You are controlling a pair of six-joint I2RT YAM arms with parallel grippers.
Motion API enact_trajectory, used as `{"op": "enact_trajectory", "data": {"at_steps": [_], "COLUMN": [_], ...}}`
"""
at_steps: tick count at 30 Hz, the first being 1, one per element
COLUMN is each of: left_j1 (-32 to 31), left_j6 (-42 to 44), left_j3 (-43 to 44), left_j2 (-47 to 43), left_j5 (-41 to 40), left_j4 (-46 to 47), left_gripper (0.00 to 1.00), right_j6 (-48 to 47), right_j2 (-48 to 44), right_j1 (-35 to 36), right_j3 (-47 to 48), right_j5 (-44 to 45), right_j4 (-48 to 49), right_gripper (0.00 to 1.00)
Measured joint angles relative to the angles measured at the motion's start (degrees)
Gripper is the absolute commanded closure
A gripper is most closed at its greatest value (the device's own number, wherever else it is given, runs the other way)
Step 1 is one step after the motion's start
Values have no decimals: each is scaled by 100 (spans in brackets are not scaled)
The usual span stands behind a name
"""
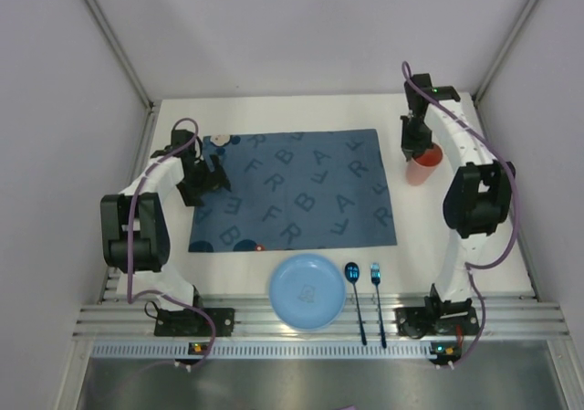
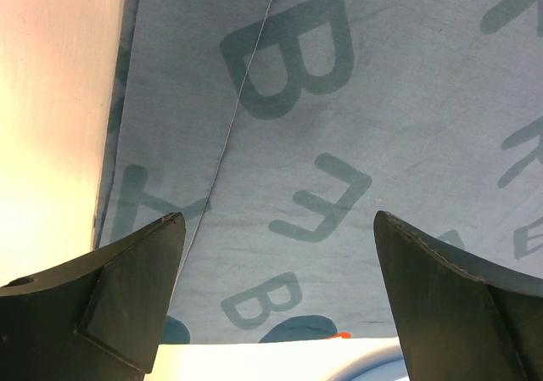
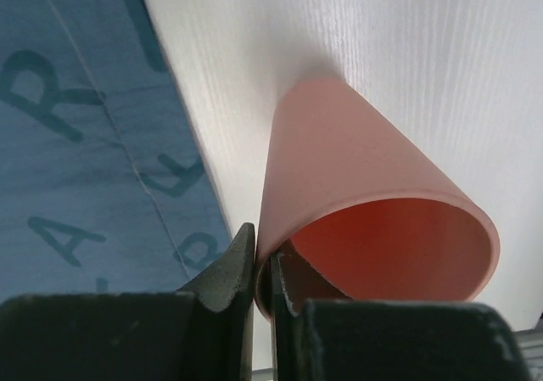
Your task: Set the dinner table for one person
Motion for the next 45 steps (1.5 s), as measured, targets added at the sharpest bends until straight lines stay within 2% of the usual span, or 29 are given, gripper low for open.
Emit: {"op": "enact_trajectory", "data": {"at_steps": [8, 12, 19, 24, 25, 28, 29, 30, 31, 32, 39, 45], "left_j1": [4, 4, 4, 4, 4, 4, 4, 4, 4, 4, -107, -802], "left_j6": [-66, -90, -92, -87, -87, -85, -83, -81, -74, -66, 92, 170], "left_j3": [37, 52, 52, 0, -20, -81, -101, -136, -173, -210, -688, -1403], "left_j2": [63, 107, 105, -68, -155, -448, -546, -654, -748, -824, -1394, -2205], "left_j5": [46, 72, 63, 0, -15, -68, -83, -87, -81, -61, 476, 1106], "left_j4": [72, 92, 81, 17, -2, -70, -94, -107, -120, -138, -173, -164], "left_gripper": [2, 2, 2, 2, 2, 2, 2, 2, 2, 2, 2, 2], "right_j6": [125, 162, 173, 210, 214, 264, 291, 302, 308, 334, 367, 474], "right_j2": [166, 614, 1762, 1888, 1902, 1917, 1919, 1928, 1928, 1928, 1781, 562], "right_j1": [1156, 1563, 1585, 1587, 1587, 1587, 1587, 1587, 1587, 1587, 1580, 1641], "right_j3": [1792, 2450, 2590, 2739, 2741, 2771, 2771, 2771, 2769, 2769, 2605, 1786], "right_j5": [260, 181, 55, -103, -146, -256, -317, -365, -413, -452, -564, -498], "right_j4": [-378, -345, -256, -44, -17, 9, 26, 44, 59, 74, 125, 116], "right_gripper": [100, 100, 100, 100, 98, 59, 39, 31, 7, 1, 0, 0]}}
